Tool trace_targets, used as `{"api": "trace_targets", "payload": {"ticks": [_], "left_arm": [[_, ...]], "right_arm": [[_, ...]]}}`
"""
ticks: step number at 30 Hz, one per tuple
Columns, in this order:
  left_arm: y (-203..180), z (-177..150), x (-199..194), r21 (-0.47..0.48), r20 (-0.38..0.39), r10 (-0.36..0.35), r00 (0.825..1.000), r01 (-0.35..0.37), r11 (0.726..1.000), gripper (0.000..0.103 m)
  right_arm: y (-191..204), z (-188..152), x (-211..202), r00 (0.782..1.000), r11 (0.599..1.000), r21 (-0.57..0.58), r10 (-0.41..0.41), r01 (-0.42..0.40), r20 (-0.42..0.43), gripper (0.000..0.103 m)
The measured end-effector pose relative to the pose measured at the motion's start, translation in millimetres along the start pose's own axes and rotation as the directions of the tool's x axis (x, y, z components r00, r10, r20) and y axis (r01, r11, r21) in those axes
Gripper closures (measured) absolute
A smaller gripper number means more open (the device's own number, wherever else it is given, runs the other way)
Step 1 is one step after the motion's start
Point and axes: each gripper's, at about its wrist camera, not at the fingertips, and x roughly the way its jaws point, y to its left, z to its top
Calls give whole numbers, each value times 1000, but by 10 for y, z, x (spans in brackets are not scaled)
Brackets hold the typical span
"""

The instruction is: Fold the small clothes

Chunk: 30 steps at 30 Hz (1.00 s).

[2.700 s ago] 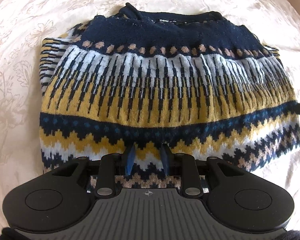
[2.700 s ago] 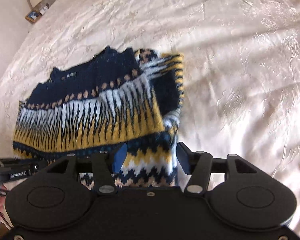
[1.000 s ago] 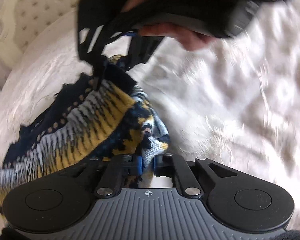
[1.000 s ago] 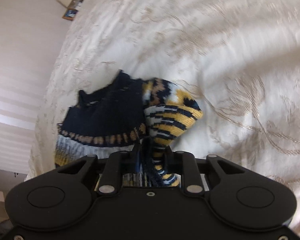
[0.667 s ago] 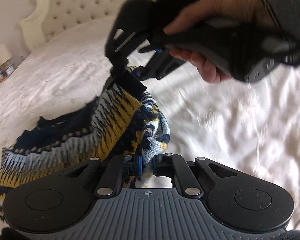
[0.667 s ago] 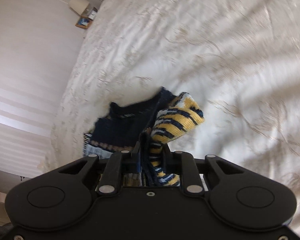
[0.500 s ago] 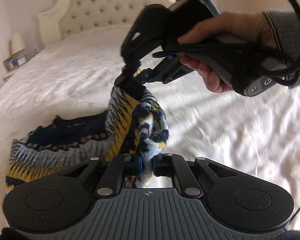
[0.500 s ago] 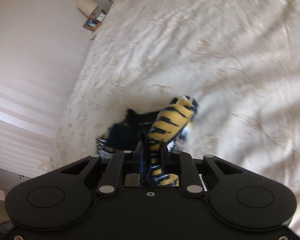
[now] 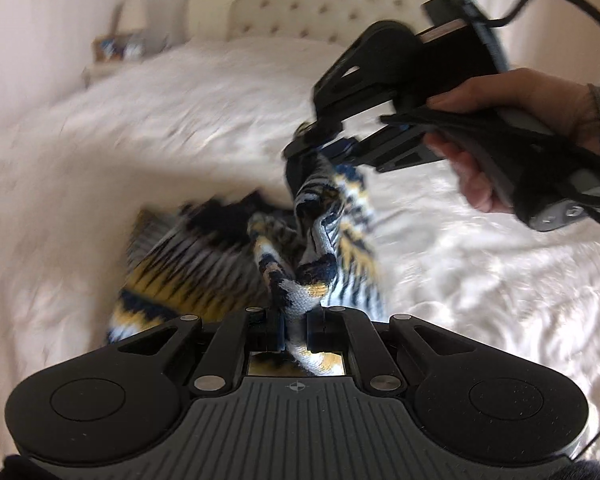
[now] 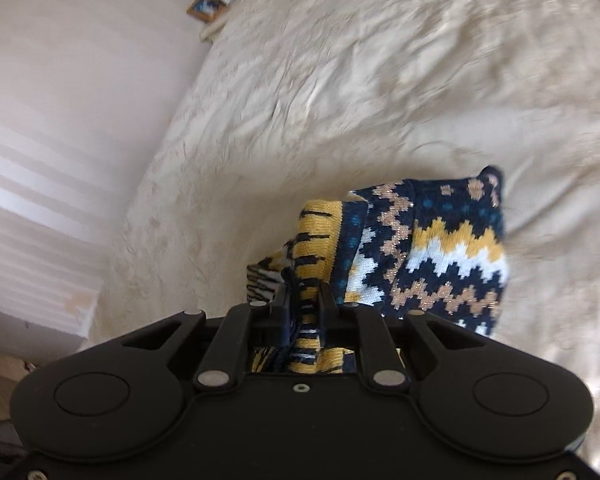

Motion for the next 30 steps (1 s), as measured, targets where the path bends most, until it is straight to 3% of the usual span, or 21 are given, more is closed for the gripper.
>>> {"api": "trace_targets", "payload": {"ticks": [3,5,6,8,11,15,19,24,26,27,28,30], "left_arm": [[316,-52,166,-103,-88,-27,996,18,994,91],[512,-135,354,-172,-189,-52,981,19,985,90],[598,-181,430,-195,-232,-61,971,15,981,88],[703,-242,494,-203,-285,-86,955,27,979,85],[796,-196,439,-156,-306,-118,945,73,985,79],[1008,66,466,-124,-319,-177,931,144,982,70],[1214,386,644,-117,-350,-242,905,214,970,63],[1268,781,1105,-135,-419,-333,845,305,943,59],[1261,893,1249,-144,-443,-346,827,316,938,59],[1242,945,1324,-138,-455,-349,820,322,937,59],[1221,1004,1385,-126,-463,-350,814,330,935,59],[1156,1088,1482,-90,-470,-343,813,343,935,59]], "right_arm": [[124,-9,269,999,999,-16,-33,32,-33,69],[160,-12,391,998,999,9,-44,44,-42,42],[168,-13,420,998,998,23,-51,52,-36,37],[184,-45,399,999,998,39,-54,55,-6,36],[205,-136,276,997,997,29,-70,70,19,36],[323,-393,122,983,982,-68,-176,179,48,36],[503,-808,57,945,922,-209,-319,327,73,36],[836,-1284,142,878,809,-342,-451,478,160,23],[943,-1421,235,869,788,-369,-467,493,164,23],[979,-1469,282,876,791,-378,-456,481,159,23],[1000,-1509,313,880,794,-382,-446,472,160,23],[1060,-1580,429,866,779,-380,-467,499,178,23]]}}
